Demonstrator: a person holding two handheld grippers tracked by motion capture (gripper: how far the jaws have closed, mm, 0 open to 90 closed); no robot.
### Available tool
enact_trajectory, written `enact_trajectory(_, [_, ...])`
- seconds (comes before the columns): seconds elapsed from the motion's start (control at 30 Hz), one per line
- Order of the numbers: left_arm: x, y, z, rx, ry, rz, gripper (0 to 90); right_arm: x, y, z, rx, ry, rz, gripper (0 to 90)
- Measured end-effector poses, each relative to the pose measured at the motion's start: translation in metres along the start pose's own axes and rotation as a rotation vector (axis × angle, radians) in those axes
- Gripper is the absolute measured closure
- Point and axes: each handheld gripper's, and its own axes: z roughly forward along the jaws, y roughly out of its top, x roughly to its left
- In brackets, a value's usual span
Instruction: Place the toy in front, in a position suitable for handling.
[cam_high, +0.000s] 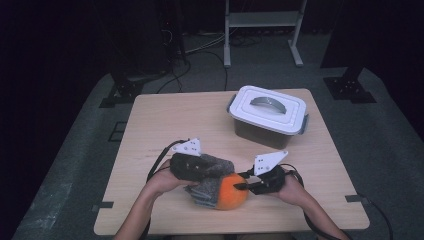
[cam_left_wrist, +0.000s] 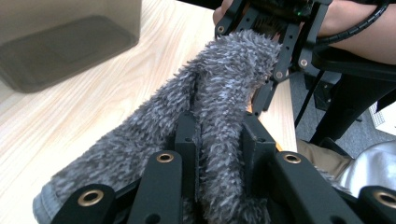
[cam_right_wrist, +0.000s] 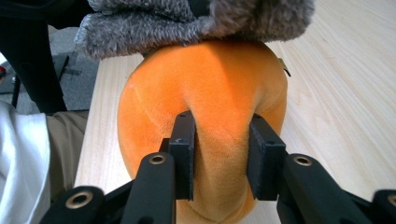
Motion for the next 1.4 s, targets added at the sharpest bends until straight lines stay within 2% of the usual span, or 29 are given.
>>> enact_trajectory(0.1, [0.002, 0.001, -0.003, 0.006, 0.014, -0.002, 72.2, -0.002, 0.000, -0.003, -0.004, -0.019, -0.012, 66.8])
enact_trajectory(0.2, [0.004, 0.001, -0.002, 0.022, 0.024, 0.002, 72.2, -0.004, 0.001, -0.009, -0.002, -0.059, -0.024, 67.1])
enact_trajectory(0.3, [0.004, -0.002, 0.004, 0.032, 0.012, -0.005, 72.3, -0.010, -0.002, -0.013, -0.009, -0.068, 0.002, 66.0])
enact_trajectory(0.47, [-0.003, -0.011, 0.013, 0.031, -0.023, -0.007, 72.6, -0.015, -0.005, -0.014, -0.018, 0.004, 0.086, 37.3])
enact_trajectory(0.57, [-0.011, -0.013, 0.017, 0.045, -0.058, 0.009, 72.9, -0.018, -0.005, -0.016, -0.054, 0.041, 0.124, 30.7])
enact_trajectory(0.67, [-0.018, -0.012, 0.018, 0.068, -0.081, 0.032, 72.9, -0.019, -0.006, -0.009, -0.014, 0.085, 0.142, 22.3])
enact_trajectory(0.77, [-0.020, -0.012, 0.017, 0.071, -0.081, 0.035, 72.8, -0.019, -0.013, 0.003, 0.002, 0.139, 0.195, 20.6])
enact_trajectory(0.83, [-0.017, -0.011, 0.013, 0.051, -0.068, 0.027, 72.8, -0.018, -0.015, 0.005, -0.001, 0.141, 0.214, 34.4])
enact_trajectory(0.87, [-0.016, -0.010, 0.011, 0.039, -0.064, 0.024, 72.9, -0.017, -0.013, 0.003, 0.006, 0.119, 0.197, 43.6])
enact_trajectory(0.93, [-0.013, -0.006, 0.006, 0.020, -0.044, 0.025, 72.9, -0.014, -0.008, -0.001, 0.005, 0.071, 0.144, 51.4])
enact_trajectory(1.0, [-0.011, -0.001, 0.000, 0.004, -0.017, 0.032, 72.8, -0.011, -0.005, -0.003, 0.001, 0.035, 0.101, 54.2])
enact_trajectory(1.1, [-0.008, 0.008, -0.009, -0.013, 0.042, 0.039, 72.7, -0.006, 0.001, -0.006, -0.008, -0.035, -0.004, 54.5])
enact_trajectory(1.13, [-0.007, 0.009, -0.010, -0.010, 0.059, 0.040, 72.7, -0.004, 0.003, -0.006, -0.010, -0.060, -0.035, 54.4])
enact_trajectory(1.2, [-0.004, 0.009, -0.007, 0.020, 0.083, 0.039, 72.6, -0.004, 0.005, -0.006, 0.000, -0.078, -0.062, 53.9])
enact_trajectory(1.23, [-0.003, 0.006, -0.002, 0.049, 0.084, 0.036, 72.6, -0.004, 0.004, -0.006, -0.001, -0.071, -0.063, 52.4])
enact_trajectory(1.3, [-0.002, -0.001, 0.008, 0.054, 0.058, 0.018, 72.6, -0.008, 0.001, -0.005, 0.003, -0.048, -0.043, 42.1])
enact_trajectory(1.33, [-0.002, -0.003, 0.010, 0.055, 0.053, 0.018, 72.6, -0.010, 0.000, -0.005, 0.005, -0.021, -0.003, 36.7])
enact_trajectory(1.4, [-0.004, -0.005, 0.014, 0.048, 0.041, 0.011, 72.7, -0.013, -0.002, -0.005, -0.001, 0.002, 0.053, 31.3])
